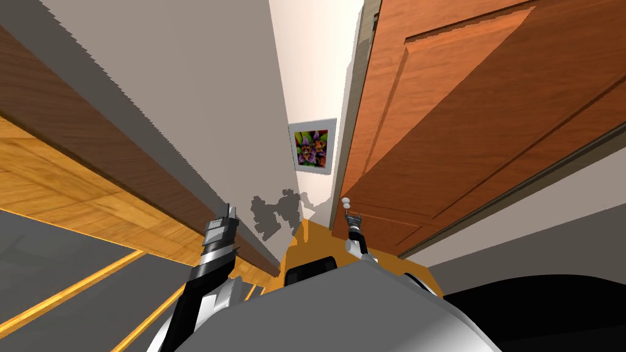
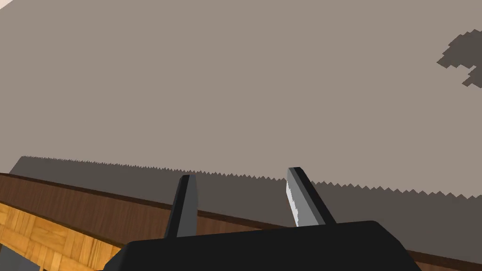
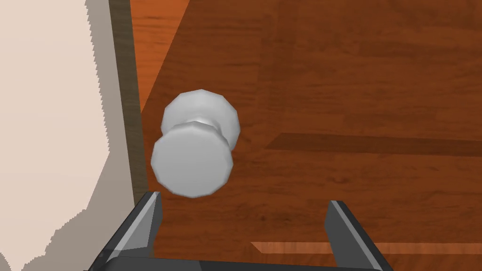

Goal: Pull the door open

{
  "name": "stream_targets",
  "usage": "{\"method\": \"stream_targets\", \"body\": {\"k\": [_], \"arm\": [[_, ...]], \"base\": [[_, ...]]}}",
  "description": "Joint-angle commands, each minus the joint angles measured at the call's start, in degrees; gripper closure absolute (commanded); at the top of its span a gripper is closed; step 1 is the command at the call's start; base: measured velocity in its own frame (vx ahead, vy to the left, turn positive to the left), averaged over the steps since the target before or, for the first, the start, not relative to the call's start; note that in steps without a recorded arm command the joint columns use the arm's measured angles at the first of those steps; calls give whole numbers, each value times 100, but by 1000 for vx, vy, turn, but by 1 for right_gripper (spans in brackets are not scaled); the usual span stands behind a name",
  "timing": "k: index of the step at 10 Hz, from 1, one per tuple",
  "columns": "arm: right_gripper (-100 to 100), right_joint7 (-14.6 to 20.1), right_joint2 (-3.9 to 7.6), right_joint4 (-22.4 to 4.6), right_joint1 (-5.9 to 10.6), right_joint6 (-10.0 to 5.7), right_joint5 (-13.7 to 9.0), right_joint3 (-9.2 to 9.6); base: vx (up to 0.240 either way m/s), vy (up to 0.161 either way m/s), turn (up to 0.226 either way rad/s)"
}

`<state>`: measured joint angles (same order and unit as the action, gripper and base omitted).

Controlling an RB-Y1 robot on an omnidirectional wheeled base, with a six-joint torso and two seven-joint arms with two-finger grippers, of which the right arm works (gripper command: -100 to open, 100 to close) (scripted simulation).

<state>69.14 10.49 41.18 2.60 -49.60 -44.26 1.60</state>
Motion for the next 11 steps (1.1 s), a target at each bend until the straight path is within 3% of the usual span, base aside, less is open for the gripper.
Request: {"method": "stream_targets", "body": {"k": [1,3,4,5,10,11], "arm": [[-100,161,138,7,-55,31,1,19],[-100,394,345,-31,-114,58,6,51],[-100,307,275,19,-134,50,8,45],[100,307,275,19,-134,50,8,45],[100,307,275,19,-134,50,8,45],[100,423,338,32,-173,71,45,141]], "base": [[200,13,57],[189,-9,194],[77,-13,41],[-9,3,-23],[-14,4,2],[-155,8,-71]]}}
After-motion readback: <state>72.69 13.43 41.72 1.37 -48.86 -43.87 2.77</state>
